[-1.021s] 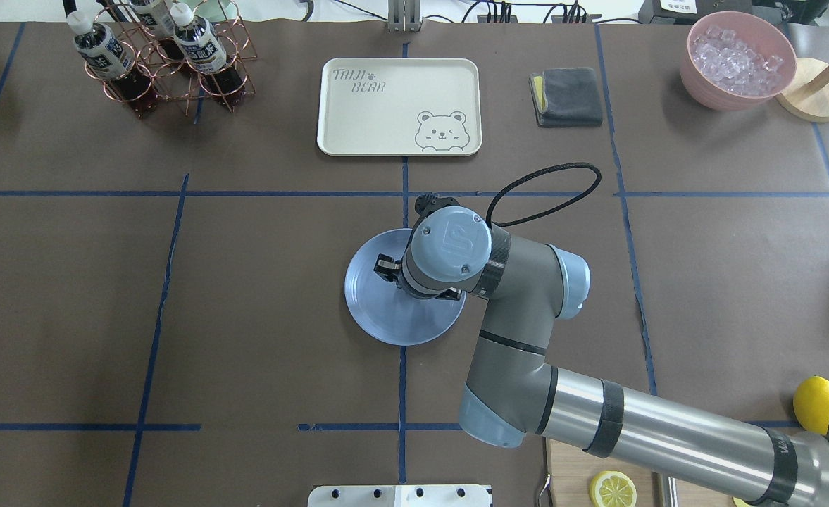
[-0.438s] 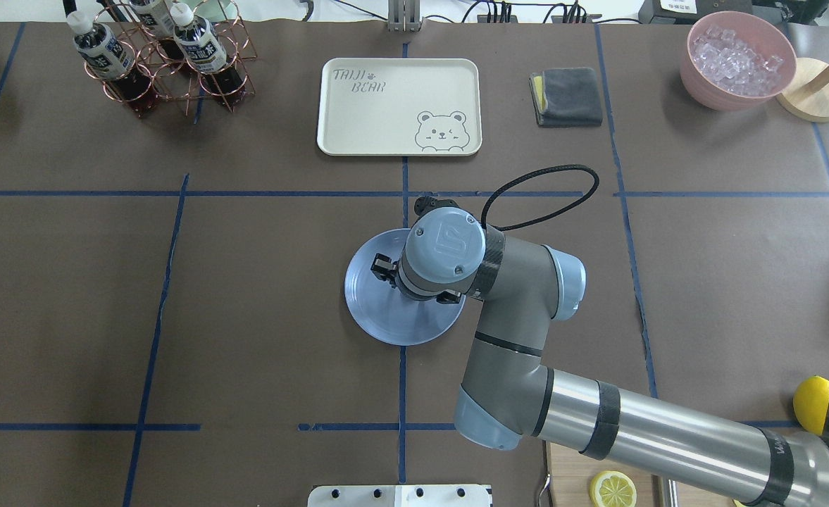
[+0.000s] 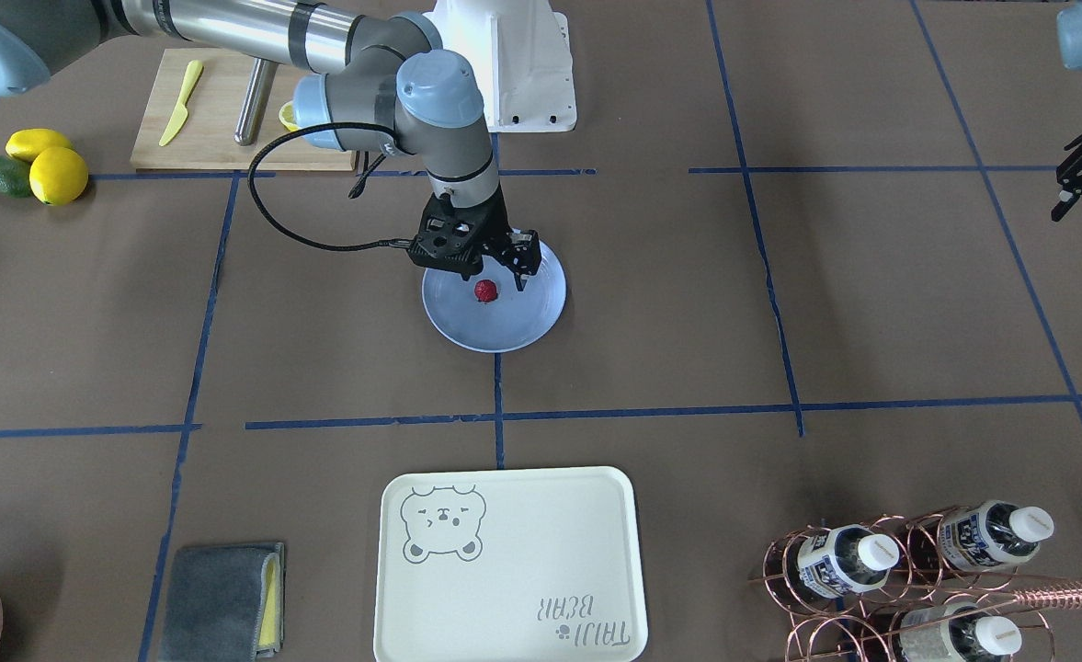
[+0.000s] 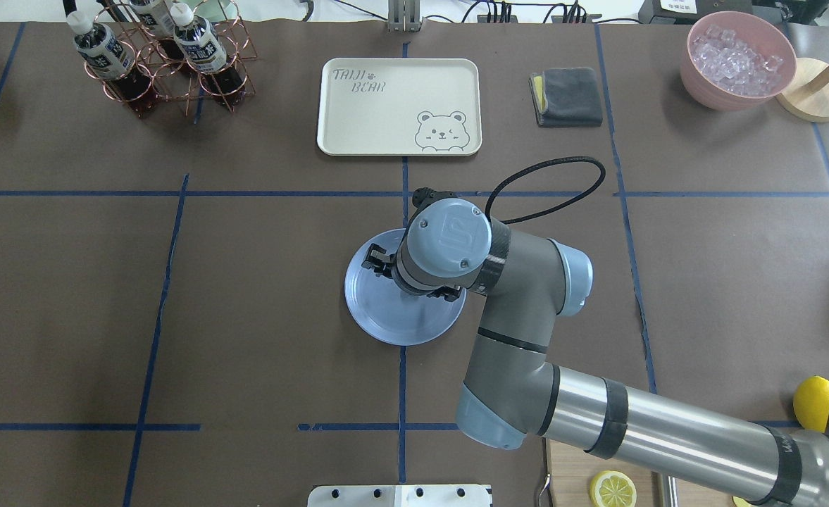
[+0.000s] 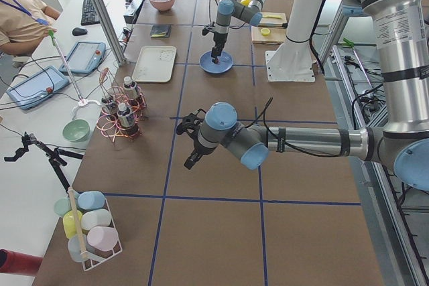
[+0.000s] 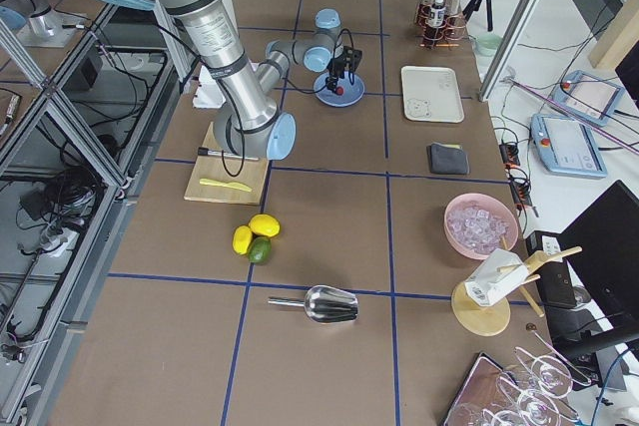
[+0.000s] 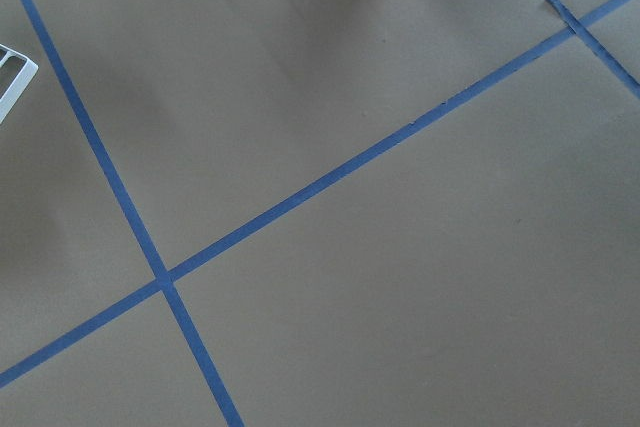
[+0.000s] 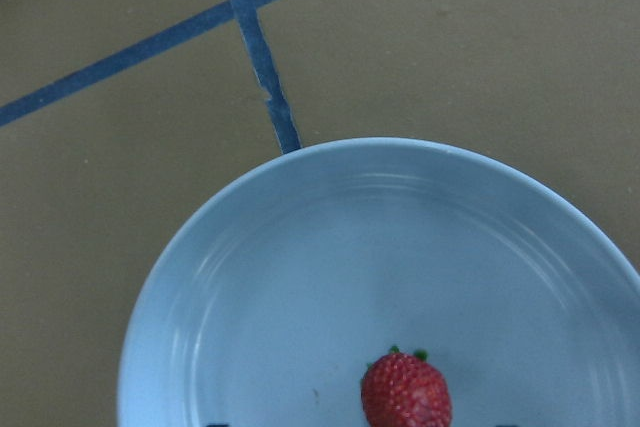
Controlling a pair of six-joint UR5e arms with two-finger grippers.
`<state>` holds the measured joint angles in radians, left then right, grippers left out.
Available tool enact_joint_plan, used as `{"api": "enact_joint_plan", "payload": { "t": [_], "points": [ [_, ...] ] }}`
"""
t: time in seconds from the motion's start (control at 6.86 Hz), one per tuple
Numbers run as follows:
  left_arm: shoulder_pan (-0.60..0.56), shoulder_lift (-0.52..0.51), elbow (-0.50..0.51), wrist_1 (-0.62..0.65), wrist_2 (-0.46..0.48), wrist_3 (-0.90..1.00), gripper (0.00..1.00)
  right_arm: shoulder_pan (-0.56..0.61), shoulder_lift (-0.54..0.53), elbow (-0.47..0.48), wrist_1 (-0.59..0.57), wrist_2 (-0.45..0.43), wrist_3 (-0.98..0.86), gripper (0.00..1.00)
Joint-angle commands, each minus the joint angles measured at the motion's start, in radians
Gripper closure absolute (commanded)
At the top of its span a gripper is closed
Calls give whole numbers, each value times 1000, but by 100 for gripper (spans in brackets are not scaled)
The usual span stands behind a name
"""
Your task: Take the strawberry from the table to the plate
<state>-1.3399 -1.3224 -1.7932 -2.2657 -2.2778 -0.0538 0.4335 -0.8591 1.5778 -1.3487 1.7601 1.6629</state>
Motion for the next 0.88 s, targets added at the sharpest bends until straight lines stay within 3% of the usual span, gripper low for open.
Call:
{"api": "enact_joint_plan", "payload": {
  "t": [0.0, 0.44, 0.58, 0.73],
  "points": [
    [-2, 0, 3, 0, -2, 0, 0, 77, -99, 201, -108, 106, -43, 0],
    [-100, -14, 14, 84, -3, 2, 0, 186, -389, 381, -107, 172, -422, 0],
    [-114, -9, 12, 112, -12, 11, 0, 274, -466, 386, -101, 249, -545, 0],
    [-142, -6, 18, 141, -113, 55, 0, 372, -553, 384, -60, 307, -695, 0]
  ]
}}
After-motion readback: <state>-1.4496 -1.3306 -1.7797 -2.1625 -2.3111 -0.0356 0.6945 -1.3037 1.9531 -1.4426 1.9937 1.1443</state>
